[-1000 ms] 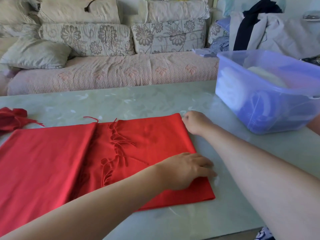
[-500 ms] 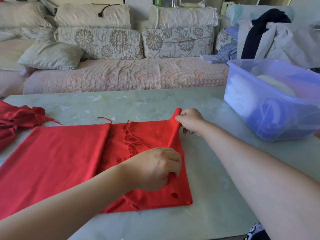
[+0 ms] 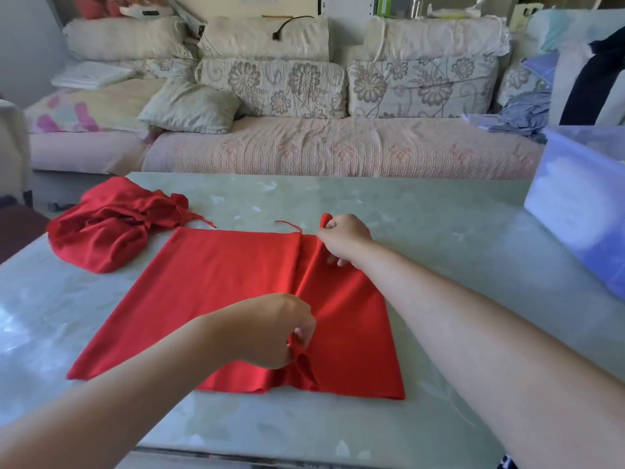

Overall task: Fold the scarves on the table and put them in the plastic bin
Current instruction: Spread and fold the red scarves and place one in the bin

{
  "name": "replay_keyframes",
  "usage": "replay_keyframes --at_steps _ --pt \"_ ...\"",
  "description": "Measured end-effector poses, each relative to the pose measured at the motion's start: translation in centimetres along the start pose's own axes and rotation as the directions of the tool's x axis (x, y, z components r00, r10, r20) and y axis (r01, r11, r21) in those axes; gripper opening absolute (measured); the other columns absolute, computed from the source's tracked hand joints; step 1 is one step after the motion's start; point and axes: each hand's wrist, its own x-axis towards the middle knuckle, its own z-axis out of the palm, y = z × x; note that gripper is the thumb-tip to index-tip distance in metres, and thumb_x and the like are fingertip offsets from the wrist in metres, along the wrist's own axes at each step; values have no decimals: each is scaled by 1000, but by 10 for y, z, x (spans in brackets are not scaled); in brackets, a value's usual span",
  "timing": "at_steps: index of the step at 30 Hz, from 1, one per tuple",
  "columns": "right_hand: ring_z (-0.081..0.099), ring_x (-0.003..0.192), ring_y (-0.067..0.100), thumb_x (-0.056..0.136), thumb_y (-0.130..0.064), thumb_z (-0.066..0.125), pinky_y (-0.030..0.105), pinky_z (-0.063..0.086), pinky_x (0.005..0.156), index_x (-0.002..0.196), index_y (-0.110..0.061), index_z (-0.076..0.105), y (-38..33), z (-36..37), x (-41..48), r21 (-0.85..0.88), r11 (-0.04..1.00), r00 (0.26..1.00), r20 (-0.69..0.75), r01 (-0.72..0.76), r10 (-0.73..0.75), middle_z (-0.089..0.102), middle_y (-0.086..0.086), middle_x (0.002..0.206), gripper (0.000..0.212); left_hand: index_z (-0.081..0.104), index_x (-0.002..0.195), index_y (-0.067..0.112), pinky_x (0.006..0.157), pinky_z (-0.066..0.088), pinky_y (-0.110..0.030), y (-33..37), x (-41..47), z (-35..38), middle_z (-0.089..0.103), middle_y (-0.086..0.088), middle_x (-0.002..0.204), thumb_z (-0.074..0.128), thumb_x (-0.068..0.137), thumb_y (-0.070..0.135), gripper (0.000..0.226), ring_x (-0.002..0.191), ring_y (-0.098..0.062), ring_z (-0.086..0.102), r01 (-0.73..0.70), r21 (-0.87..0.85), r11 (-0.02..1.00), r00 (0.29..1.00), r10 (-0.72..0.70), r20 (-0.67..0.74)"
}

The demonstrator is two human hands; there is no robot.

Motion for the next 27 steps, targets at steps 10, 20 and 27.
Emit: replay_keyframes --at_steps 10,20,27 --pt "60 116 26 92 -30 56 34 46 101 117 -22 69 17 32 10 -267 934 971 45 237 -233 68 3 121 29 72 97 26 85 46 -22 -20 -4 6 64 10 100 43 67 -3 51 93 -3 57 -40 -174 984 959 -11 -285" --pt "-2 154 24 100 -63 21 47 1 124 159 -33 2 68 12 -9 -695 682 971 218 226 -100 -3 8 168 70 10 156 36 122 8 -42 -36 -3 30 3 5 164 32 99 57 64 151 -16 0 289 261 921 953 -302 9" --pt "11 153 23 102 -55 32 44 10 124 158 -30 23 72 7 -12 -636 697 941 172 332 -291 15 8 166 61 32 151 21 119 17 -38 -29 30 18 23 1 160 32 102 45 54 147 -19 18 363 340 868 917 -267 -297"
